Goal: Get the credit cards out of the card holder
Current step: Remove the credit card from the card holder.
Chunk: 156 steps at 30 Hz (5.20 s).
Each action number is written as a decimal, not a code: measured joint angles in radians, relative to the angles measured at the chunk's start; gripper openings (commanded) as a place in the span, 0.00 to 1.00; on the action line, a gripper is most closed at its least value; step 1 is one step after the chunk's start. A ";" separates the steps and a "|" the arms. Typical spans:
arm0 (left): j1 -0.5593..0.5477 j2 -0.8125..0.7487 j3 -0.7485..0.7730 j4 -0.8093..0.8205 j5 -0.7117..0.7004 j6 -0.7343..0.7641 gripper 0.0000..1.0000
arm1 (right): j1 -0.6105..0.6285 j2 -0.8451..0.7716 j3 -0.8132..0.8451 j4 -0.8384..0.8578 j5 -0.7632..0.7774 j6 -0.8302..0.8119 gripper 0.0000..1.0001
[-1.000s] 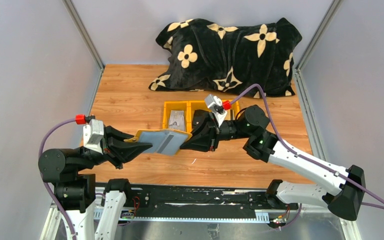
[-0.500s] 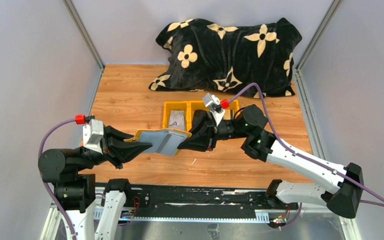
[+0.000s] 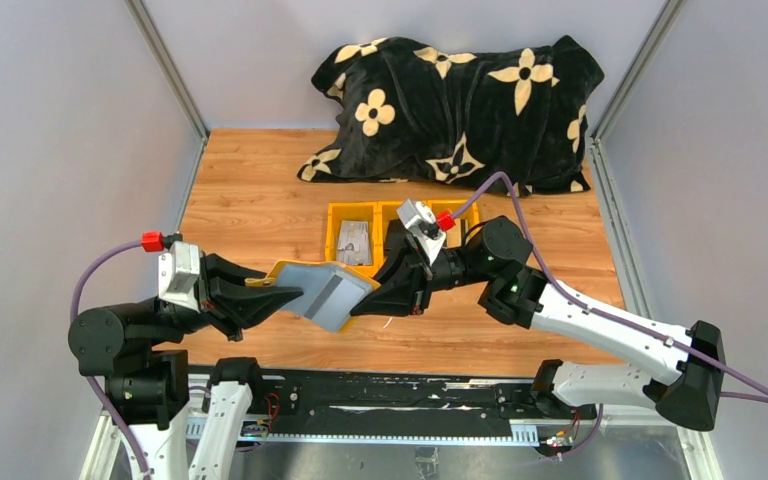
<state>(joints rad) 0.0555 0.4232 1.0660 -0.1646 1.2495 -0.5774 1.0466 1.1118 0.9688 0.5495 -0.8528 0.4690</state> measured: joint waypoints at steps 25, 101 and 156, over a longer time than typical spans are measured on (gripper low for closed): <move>0.000 0.000 0.008 0.119 -0.065 -0.101 0.00 | 0.127 -0.079 0.005 -0.071 0.396 -0.184 0.05; -0.006 -0.148 -0.117 -0.327 -0.408 0.391 0.38 | 0.423 0.218 0.595 -0.858 1.245 -0.440 0.00; -0.006 -0.064 -0.095 0.043 -0.361 -0.244 0.54 | 0.013 0.036 0.182 -0.224 0.295 0.175 0.00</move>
<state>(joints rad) 0.0490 0.3588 0.9710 -0.1219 0.8883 -0.8211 1.0595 1.1477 1.1507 0.3256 -0.5579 0.6445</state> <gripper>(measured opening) 0.412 0.106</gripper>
